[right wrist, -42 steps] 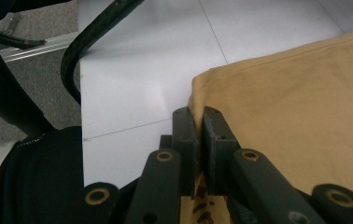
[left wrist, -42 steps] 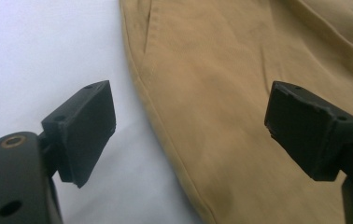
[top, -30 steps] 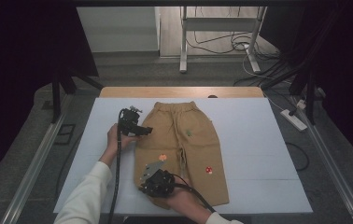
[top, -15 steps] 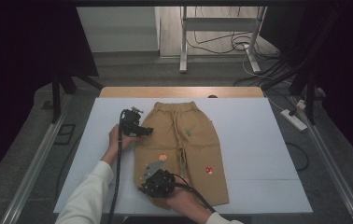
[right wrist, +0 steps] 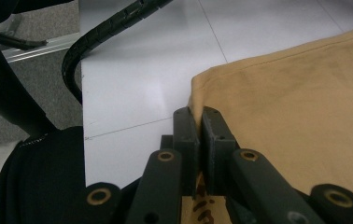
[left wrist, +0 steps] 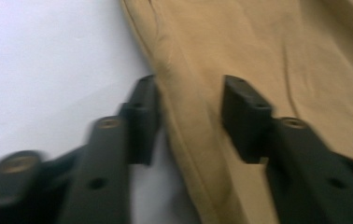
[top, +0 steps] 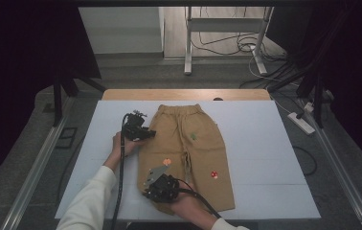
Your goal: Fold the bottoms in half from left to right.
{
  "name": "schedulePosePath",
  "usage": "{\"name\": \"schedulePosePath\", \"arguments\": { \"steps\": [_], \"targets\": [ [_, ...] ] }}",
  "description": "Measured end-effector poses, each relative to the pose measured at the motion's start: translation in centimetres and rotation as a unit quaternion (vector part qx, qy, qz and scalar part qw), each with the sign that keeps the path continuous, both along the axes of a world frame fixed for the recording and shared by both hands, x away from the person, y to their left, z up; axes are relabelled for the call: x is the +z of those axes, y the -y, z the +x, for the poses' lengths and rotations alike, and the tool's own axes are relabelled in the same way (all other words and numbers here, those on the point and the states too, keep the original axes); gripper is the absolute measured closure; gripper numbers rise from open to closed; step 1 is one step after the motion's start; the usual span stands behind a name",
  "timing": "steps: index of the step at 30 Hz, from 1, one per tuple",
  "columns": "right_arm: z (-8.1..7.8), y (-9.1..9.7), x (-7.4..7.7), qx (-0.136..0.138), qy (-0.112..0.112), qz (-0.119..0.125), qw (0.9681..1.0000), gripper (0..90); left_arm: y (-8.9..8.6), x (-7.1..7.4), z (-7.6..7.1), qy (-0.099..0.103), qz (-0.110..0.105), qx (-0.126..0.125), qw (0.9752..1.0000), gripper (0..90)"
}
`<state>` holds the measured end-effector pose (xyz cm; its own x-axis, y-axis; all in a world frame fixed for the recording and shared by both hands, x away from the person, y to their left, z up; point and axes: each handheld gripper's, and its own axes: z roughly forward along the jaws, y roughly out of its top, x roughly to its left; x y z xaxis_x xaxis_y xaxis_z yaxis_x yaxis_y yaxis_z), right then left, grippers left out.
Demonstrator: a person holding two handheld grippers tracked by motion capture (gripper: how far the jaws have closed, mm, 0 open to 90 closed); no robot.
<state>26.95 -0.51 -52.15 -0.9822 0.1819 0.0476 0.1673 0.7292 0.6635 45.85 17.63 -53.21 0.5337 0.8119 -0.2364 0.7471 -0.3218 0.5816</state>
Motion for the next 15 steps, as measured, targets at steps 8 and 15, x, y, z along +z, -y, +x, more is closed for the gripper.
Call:
{"name": "schedulePosePath", "arguments": {
  "steps": [8,15],
  "targets": [
    [-0.01,0.17,0.11,0.000,0.000,-0.001,1.0000,85.3,-0.17,0.25,-0.16,-0.007,-0.026,-0.012,0.9996,82.3],
    [-0.02,0.36,0.48,0.001,0.003,-0.001,1.0000,85.3,-0.32,0.94,-0.48,-0.002,-0.044,-0.019,0.9989,83.4]
  ]
}}
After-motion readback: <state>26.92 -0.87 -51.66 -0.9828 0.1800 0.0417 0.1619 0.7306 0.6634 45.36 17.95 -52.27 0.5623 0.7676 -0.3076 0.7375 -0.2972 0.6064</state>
